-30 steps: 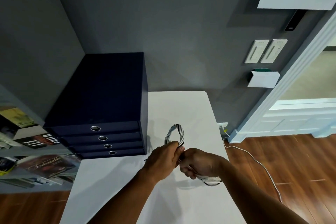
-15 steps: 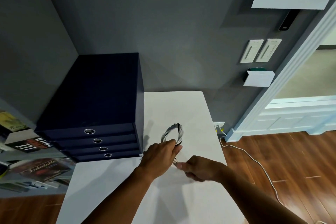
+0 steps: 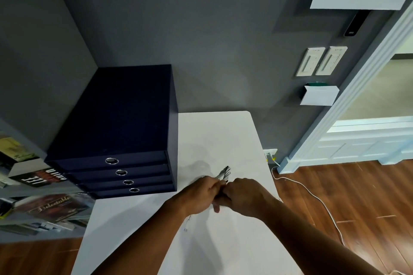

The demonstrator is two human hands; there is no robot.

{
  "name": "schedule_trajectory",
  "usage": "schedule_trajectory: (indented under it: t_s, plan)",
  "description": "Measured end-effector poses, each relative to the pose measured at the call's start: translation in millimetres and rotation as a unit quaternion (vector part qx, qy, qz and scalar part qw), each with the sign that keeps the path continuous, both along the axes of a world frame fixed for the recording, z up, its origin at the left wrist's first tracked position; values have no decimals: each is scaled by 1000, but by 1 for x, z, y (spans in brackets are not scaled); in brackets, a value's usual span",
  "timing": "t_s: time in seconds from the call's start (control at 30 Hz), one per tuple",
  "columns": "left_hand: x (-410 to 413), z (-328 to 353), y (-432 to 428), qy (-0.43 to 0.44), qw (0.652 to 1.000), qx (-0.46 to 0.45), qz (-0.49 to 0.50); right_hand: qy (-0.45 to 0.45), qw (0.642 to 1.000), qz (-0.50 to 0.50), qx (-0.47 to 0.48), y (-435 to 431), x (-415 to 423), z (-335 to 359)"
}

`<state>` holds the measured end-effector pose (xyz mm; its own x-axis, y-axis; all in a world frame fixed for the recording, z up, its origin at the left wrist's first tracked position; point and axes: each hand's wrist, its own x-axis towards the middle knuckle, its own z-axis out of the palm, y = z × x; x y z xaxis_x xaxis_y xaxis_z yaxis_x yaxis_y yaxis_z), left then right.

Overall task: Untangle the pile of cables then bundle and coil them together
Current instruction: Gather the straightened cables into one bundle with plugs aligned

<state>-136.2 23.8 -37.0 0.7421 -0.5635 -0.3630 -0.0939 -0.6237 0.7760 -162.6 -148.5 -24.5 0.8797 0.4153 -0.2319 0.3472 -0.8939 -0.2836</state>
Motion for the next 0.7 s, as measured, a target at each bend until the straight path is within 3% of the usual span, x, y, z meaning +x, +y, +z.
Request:
schedule_trajectory:
  t_s: [0.13, 0.27, 0.5, 0.7]
  plan:
    - [0, 11, -1, 114, 988, -80, 65, -65, 998, -9, 0, -3, 9, 13]
    - [6, 21, 0, 258, 946, -157, 119, -141, 987, -62, 41, -7, 23, 22]
    - [8, 27, 4, 381, 880, -246, 139, -57, 968, -67, 236, -26, 40, 32]
    - [3, 27, 1, 431, 845, -286, 136, -43, 969, -64, 234, -30, 45, 25]
